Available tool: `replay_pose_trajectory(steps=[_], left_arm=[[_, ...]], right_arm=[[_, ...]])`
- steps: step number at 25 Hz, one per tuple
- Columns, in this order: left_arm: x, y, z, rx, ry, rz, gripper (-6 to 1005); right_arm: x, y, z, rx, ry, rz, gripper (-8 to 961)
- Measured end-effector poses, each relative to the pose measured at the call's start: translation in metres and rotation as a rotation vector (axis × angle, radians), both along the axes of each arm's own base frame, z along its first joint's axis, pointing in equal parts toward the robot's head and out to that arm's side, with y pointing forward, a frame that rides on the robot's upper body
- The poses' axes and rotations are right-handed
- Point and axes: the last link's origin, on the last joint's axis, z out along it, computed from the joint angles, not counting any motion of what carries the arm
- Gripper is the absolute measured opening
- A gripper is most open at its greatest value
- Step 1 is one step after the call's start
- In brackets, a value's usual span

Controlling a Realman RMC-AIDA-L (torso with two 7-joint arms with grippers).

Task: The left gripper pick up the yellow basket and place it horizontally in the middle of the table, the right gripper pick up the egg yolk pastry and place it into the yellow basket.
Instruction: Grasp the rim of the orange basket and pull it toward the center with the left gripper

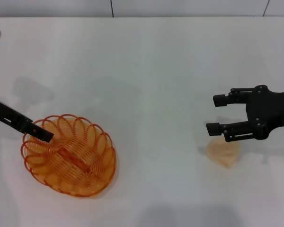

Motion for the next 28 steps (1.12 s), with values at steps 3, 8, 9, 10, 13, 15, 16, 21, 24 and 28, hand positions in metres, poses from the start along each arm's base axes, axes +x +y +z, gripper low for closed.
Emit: replay_pose_trajectory(steps=[3,8,9,10,13,15,16,21,24,28], left_arm=[[-0.001,0.001,-0.002,0.001,-0.002,0.007,833],[0.0,0.002,-0.01,-0.016,-0.008,0.011,708],[0.0,0.002,-0.011,-0.017,-0.008,0.009,677],[0.001,0.002,-0.012,-0.019,-0.009,0.008,646],[0.002,0.003,-0.012,-0.019,-0.012,0.004,606],[0.003,0.003,-0.013,-0.018,-0.014,0.002,580],[0.003,0.003,-0.012,-0.017,-0.013,0.003,567],[0.002,0.005,-0.012,-0.003,-0.006,0.01,501],[0.001,0.006,-0.012,0.003,-0.005,0.014,356],[0.0,0.005,-0.014,-0.002,-0.007,0.018,242]], right_arm=[[0.0,0.0,0.0,0.0,0.0,0.0,769],[0.0,0.0,0.0,-0.001,0.001,-0.001,767],[0.0,0.0,0.0,-0.001,0.001,0.0,767],[0.0,0.0,0.0,-0.001,0.001,-0.001,767],[0.0,0.0,0.0,-0.001,0.001,-0.001,766],[0.001,-0.001,0.0,-0.002,0.001,-0.001,765],[0.001,-0.001,0.0,-0.002,0.0,-0.001,765],[0.001,-0.001,0.0,-0.002,0.0,-0.002,764],[0.002,-0.001,0.0,-0.002,0.0,-0.005,763],[0.002,-0.002,0.0,-0.002,0.0,-0.006,762]])
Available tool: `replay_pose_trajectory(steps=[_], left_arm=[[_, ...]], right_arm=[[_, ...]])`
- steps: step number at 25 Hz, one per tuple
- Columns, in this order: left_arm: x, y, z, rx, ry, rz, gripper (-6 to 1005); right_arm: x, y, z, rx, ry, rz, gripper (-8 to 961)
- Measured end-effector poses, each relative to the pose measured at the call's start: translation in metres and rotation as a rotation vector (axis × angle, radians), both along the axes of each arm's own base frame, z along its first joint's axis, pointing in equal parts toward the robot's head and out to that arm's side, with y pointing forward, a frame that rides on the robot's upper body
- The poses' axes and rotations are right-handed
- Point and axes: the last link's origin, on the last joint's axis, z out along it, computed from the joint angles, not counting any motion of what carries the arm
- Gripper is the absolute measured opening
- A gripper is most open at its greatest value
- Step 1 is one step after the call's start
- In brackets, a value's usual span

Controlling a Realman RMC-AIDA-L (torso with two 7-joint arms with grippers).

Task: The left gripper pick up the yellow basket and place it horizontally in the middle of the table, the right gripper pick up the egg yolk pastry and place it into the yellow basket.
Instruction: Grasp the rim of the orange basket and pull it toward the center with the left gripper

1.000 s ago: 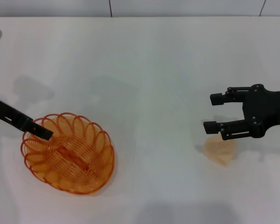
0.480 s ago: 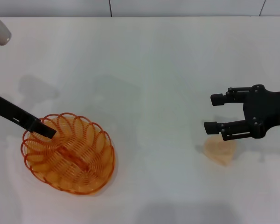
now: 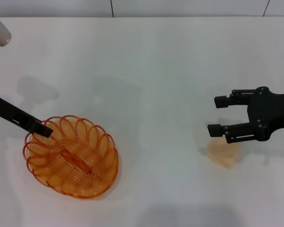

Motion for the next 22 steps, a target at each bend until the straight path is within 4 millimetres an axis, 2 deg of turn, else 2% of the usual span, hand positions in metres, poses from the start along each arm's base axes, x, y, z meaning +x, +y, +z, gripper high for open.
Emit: replay_pose_trajectory(steps=[1,16,22], left_arm=[[0.0,0.0,0.0,0.0,0.0,0.0,213],[0.002,0.001,0.001,-0.011,0.008,-0.011,123],[0.012,0.006,0.006,-0.001,-0.032,-0.024,86]], right_arm=[[0.0,0.0,0.0,0.0,0.0,0.0,761],[-0.001,0.0,0.001,0.002,0.0,0.004,757],[0.0,0.0,0.003,0.009,0.004,0.002,755]])
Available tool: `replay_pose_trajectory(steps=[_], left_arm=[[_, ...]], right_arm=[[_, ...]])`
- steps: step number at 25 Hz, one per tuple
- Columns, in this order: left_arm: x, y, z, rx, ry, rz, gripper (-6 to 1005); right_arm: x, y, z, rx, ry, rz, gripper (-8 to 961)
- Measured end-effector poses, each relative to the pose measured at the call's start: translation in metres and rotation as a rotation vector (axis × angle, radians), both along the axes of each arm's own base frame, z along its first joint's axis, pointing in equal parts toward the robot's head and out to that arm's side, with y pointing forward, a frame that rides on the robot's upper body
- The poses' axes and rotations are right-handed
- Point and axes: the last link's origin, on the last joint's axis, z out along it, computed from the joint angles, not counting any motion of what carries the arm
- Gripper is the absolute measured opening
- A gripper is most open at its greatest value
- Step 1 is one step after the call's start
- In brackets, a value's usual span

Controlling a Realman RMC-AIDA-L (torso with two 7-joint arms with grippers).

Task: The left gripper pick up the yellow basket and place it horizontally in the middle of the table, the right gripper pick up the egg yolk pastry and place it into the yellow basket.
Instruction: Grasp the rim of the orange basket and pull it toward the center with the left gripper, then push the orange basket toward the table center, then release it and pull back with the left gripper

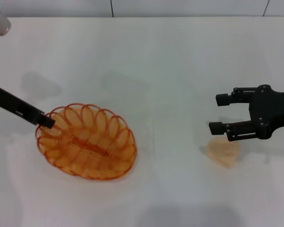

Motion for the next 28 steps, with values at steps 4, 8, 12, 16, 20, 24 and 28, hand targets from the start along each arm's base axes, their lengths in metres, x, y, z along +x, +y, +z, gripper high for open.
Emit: replay_pose_trajectory(steps=[4,8,12,16,20,24,28], left_arm=[[0.01,0.004,0.001,0.018,-0.063,-0.008,78],[0.02,0.008,-0.002,0.036,-0.109,0.008,72],[0.026,0.011,-0.007,0.051,-0.134,0.045,71],[0.03,0.013,-0.015,0.087,-0.166,0.101,71],[0.033,0.014,-0.019,0.112,-0.188,0.156,71],[0.034,0.015,-0.021,0.133,-0.201,0.21,71],[0.033,0.015,-0.025,0.147,-0.208,0.256,71]], right_arm=[[0.0,0.0,0.001,0.001,0.001,-0.001,754],[0.001,0.0,0.003,0.005,0.005,-0.003,753],[0.002,0.001,0.005,0.009,0.009,-0.008,751],[0.002,0.0,0.005,0.006,0.01,-0.008,750],[0.002,-0.001,0.005,0.002,0.012,-0.007,749],[0.002,-0.001,0.005,0.001,0.012,-0.006,748],[0.001,-0.001,0.005,-0.008,0.013,0.001,747]])
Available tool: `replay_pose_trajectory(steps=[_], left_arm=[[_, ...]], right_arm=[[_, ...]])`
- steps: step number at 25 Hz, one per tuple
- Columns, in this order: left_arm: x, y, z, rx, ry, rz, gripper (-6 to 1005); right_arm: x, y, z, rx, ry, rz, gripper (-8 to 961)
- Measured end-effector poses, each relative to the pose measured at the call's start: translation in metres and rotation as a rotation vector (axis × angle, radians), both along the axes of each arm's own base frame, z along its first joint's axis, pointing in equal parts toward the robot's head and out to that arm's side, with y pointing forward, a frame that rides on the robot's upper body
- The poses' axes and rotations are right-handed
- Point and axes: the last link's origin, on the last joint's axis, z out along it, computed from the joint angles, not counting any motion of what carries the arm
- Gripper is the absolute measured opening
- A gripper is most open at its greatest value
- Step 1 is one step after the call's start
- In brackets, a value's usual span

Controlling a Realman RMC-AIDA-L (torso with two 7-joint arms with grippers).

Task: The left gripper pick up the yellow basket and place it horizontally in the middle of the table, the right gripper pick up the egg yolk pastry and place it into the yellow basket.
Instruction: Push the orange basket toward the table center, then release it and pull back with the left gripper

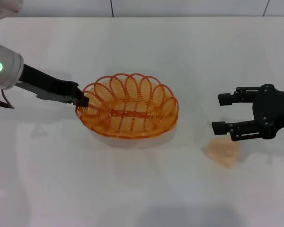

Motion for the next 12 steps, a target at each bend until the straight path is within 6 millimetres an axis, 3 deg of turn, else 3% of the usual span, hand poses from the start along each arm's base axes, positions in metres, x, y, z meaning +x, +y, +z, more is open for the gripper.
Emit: replay_pose_trajectory(steps=[12], left_arm=[[0.006,0.01,-0.021,-0.022,0.007,0.017,71]], right_arm=[[-0.002,-0.001,0.0,-0.008,0.0,0.011,743]])
